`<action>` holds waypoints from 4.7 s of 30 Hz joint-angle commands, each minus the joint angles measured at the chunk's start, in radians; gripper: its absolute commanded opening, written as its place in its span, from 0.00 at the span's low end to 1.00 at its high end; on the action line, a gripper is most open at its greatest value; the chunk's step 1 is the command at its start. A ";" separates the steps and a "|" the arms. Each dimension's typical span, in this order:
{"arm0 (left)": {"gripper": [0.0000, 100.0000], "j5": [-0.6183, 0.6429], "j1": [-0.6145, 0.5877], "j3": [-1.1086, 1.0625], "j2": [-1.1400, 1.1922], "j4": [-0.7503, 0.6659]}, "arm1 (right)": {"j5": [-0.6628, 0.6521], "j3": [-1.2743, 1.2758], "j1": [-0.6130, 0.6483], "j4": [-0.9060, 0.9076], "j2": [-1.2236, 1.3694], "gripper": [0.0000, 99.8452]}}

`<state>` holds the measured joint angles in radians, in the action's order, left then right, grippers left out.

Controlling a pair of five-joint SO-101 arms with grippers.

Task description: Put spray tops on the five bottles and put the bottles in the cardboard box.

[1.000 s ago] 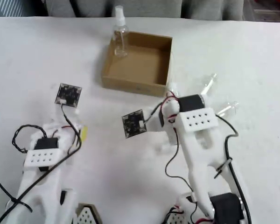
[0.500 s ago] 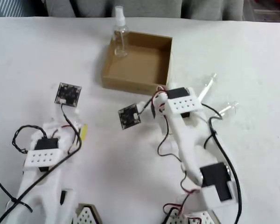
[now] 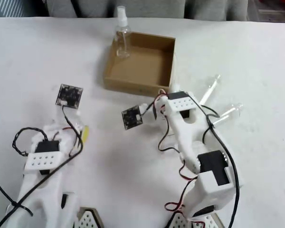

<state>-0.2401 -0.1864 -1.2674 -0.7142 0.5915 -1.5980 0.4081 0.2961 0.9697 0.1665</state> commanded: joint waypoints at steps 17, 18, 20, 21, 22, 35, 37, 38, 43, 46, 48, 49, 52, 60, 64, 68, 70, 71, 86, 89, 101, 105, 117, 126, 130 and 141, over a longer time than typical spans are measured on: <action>0.02 0.063 0.074 0.014 -0.070 -0.124 | 1.493 -0.497 -0.165 0.259 -0.503 0.02; 0.02 0.087 0.087 0.014 -0.101 -0.133 | 1.556 -0.497 -0.165 0.272 -0.544 0.02; 0.02 0.135 0.114 0.008 -0.191 -0.143 | 1.606 -0.496 -0.165 0.308 -0.628 0.02; 0.02 0.155 0.130 0.006 -0.246 -0.140 | 1.603 -0.496 -0.162 0.320 -0.671 0.02; 0.02 0.170 0.145 0.005 -0.308 -0.137 | 1.599 -0.496 -0.156 0.326 -0.713 0.02; 0.02 0.222 0.544 -0.101 -1.101 -0.115 | 1.524 -0.500 -0.041 0.102 -1.121 0.02; 0.02 0.224 0.616 -0.107 -1.125 -0.092 | 1.619 -0.500 0.008 0.025 -1.158 0.02; 0.02 0.224 0.647 -0.117 -1.121 -0.086 | 1.649 -0.500 0.038 -0.018 -1.171 0.02; 0.02 0.224 0.719 -0.203 -1.115 -0.092 | 1.668 -0.500 0.229 -0.139 -1.187 0.02; 0.02 0.224 0.723 -0.235 -1.115 -0.092 | 1.663 -0.497 0.298 -0.137 -1.182 0.02; 0.02 0.224 0.719 -0.247 -1.115 -0.092 | 1.663 -0.494 0.332 -0.114 -1.179 0.02; 0.02 0.224 0.719 -0.259 -1.115 -0.092 | 1.663 -0.491 0.352 -0.088 -1.179 0.02; 0.02 0.219 0.719 -0.296 -1.115 -0.092 | 1.634 -0.436 0.438 0.001 -1.182 0.02; 0.02 0.222 0.657 -0.334 -1.115 -0.110 | 1.465 -0.245 0.486 -0.050 -1.190 0.02; 0.02 0.222 0.552 -0.407 -1.115 -0.256 | 1.458 -0.204 0.484 -0.074 -1.182 0.02; 0.02 0.224 0.522 -0.425 -1.113 -0.302 | 1.458 -0.140 0.483 -0.127 -1.181 0.02; 0.02 0.224 0.527 -0.425 -1.113 -0.302 | 1.458 -0.104 0.475 -0.159 -1.181 0.02; 0.02 0.224 0.529 -0.425 -1.113 -0.302 | 1.458 -0.086 0.463 -0.170 -1.181 0.02; 0.02 0.222 0.527 -0.425 -1.113 -0.302 | 1.456 -0.051 0.424 -0.323 -1.181 0.02; 0.02 0.222 0.527 -0.425 -1.113 -0.302 | 1.456 -0.058 0.424 -0.321 -1.179 0.02; 0.02 0.222 0.522 -0.425 -1.113 -0.302 | 1.464 -0.057 0.427 -0.314 -1.107 0.02; 0.02 0.222 0.522 -0.425 -1.113 -0.302 | 1.465 -0.055 0.429 -0.237 -1.101 0.02; 0.02 0.222 0.522 -0.425 -1.113 -0.302 | 1.467 0.135 0.430 -0.211 -1.109 0.02; 0.02 0.222 0.522 -0.425 -1.113 -0.302 | 1.620 0.166 0.430 -0.203 -1.106 0.03; 0.02 0.222 0.522 -0.425 -1.113 -0.302 | 1.620 0.164 0.430 -0.145 -1.107 0.15; 0.02 0.222 0.521 -0.425 -1.113 -0.302 | 1.628 0.068 0.429 -0.097 -1.170 0.26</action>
<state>-0.0269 0.3475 -1.6955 -1.8052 0.3184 0.0207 0.5646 0.7304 0.8700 -0.9536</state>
